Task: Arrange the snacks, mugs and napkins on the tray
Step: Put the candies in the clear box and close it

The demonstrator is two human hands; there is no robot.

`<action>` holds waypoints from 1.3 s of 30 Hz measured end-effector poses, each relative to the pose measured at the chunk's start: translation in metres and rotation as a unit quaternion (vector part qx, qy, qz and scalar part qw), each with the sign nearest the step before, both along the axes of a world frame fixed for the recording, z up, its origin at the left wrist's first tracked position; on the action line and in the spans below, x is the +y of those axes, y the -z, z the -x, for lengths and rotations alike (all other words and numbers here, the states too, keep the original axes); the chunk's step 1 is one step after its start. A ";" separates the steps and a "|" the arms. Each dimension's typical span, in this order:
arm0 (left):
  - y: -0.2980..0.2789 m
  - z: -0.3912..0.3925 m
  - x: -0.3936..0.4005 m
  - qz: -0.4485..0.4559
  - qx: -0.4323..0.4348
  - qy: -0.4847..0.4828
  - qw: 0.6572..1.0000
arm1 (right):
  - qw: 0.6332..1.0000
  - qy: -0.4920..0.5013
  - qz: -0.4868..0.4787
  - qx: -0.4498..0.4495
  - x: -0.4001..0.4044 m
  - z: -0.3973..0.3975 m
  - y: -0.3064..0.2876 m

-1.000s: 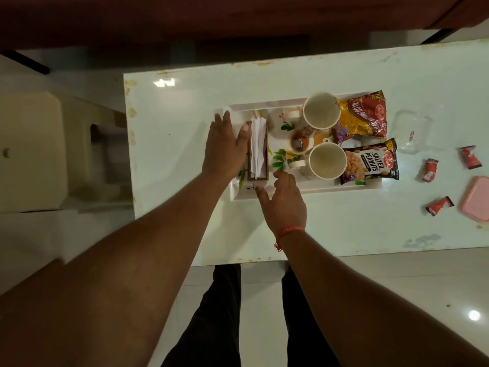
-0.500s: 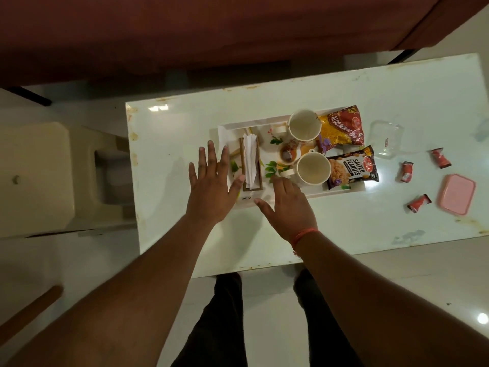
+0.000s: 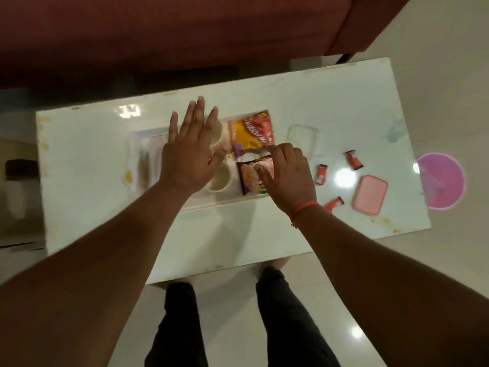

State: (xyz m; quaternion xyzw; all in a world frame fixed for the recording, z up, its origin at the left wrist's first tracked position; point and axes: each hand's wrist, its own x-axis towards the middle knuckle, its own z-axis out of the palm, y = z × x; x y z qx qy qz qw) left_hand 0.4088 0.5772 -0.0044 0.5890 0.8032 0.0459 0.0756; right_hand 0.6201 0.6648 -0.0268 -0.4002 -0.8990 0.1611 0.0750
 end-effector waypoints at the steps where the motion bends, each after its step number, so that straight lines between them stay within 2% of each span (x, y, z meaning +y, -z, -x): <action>1: -0.003 -0.017 0.020 -0.008 -0.003 0.016 1.000 | 1.000 0.004 0.004 -0.016 0.014 -0.016 0.002; 4: -0.003 -0.067 0.067 -0.004 -0.009 0.059 0.998 | 0.997 0.026 0.035 -0.064 0.049 -0.059 0.012; 9: 0.027 -0.119 0.108 0.091 0.004 0.139 0.986 | 0.986 0.053 0.094 -0.127 0.085 -0.113 0.035; 14: 0.051 -0.148 0.131 0.115 0.035 0.191 0.974 | 0.966 0.092 0.176 -0.165 0.098 -0.123 0.063; 17: 0.059 -0.160 0.140 0.104 0.024 0.179 0.978 | 0.960 0.114 0.192 -0.168 0.096 -0.115 0.077; 20: 0.067 -0.171 0.145 0.111 -0.020 0.118 0.987 | 0.967 0.135 0.176 -0.123 0.094 -0.109 0.089; 23: 0.067 -0.177 0.147 0.060 -0.049 0.075 0.994 | 0.966 0.174 0.178 -0.073 0.094 -0.114 0.093; 26: 0.060 -0.180 0.144 -0.022 -0.057 0.085 0.994 | 0.942 0.272 0.196 0.008 0.105 -0.118 0.083; 28: 0.053 -0.187 0.141 -0.037 -0.075 0.094 0.992 | 0.928 0.312 0.186 0.079 0.118 -0.114 0.070; 30: 0.048 -0.201 0.136 -0.005 -0.102 0.106 0.989 | 0.928 0.300 0.167 0.142 0.133 -0.104 0.059; 32: 0.049 -0.217 0.127 0.048 -0.113 0.123 0.985 | 0.941 0.247 0.151 0.176 0.144 -0.090 0.050; 36: 0.064 -0.246 0.110 0.128 -0.076 0.171 0.974 | 0.966 0.153 0.154 0.141 0.158 -0.078 0.049; 39: 0.076 -0.265 0.105 0.137 -0.080 0.188 0.969 | 0.972 0.172 0.110 0.119 0.170 -0.096 0.058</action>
